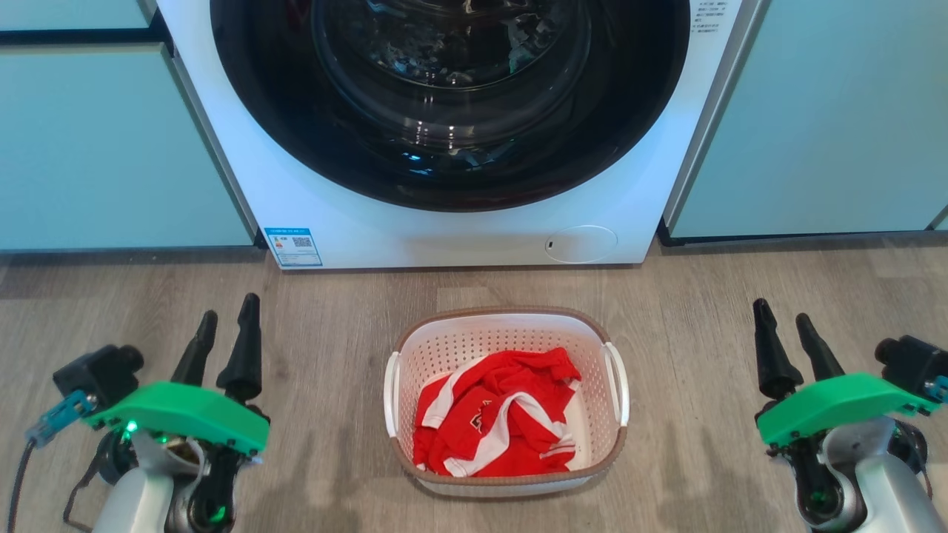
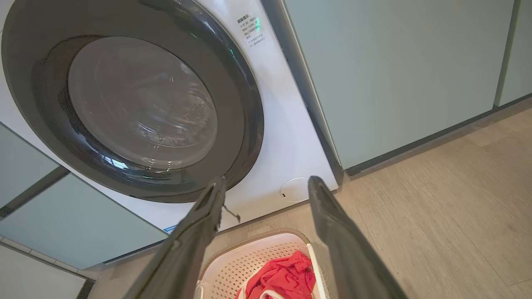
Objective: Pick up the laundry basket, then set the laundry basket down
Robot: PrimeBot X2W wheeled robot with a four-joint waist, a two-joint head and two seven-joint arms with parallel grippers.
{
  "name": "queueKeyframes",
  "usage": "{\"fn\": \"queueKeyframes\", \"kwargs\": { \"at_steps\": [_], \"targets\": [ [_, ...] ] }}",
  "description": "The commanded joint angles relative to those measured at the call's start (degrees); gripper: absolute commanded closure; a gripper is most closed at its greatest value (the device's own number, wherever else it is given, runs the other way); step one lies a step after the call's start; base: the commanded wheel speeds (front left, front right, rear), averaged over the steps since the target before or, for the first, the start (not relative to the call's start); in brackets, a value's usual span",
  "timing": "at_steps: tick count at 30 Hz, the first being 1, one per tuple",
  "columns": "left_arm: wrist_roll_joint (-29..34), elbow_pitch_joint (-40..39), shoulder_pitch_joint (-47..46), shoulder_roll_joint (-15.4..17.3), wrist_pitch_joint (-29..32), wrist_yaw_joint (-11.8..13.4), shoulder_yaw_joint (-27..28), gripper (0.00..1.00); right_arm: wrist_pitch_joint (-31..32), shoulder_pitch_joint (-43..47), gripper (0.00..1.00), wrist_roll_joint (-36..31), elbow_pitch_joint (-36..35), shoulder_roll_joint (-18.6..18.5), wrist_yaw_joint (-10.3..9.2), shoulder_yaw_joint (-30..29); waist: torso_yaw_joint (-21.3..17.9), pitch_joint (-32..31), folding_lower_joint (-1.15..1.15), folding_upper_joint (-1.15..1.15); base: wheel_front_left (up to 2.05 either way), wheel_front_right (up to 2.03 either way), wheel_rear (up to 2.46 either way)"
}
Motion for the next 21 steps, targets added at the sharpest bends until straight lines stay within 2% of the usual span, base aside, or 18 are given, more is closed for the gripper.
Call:
{"fn": "queueKeyframes", "kwargs": {
  "at_steps": [1, 21],
  "targets": [
    [2.05, -2.26, -3.5, 2.11, -0.67, 0.33, 0.73, 0.0, -0.91, -3.38, 0.0, -2.47, -1.95, -1.69, -0.05, 0.94, -0.03, 0.01, 0.0, 0.0, 0.0, 0.0, 0.0],
    [14.52, -3.59, -4.37, 4.92, -1.19, 3.36, -3.24, 0.0, -4.1, -4.29, 0.0, -15.9, 0.23, -2.45, -0.06, 2.82, -0.06, 0.37, 0.0, 0.0, 0.0, 0.0, 0.0]
  ]
}}
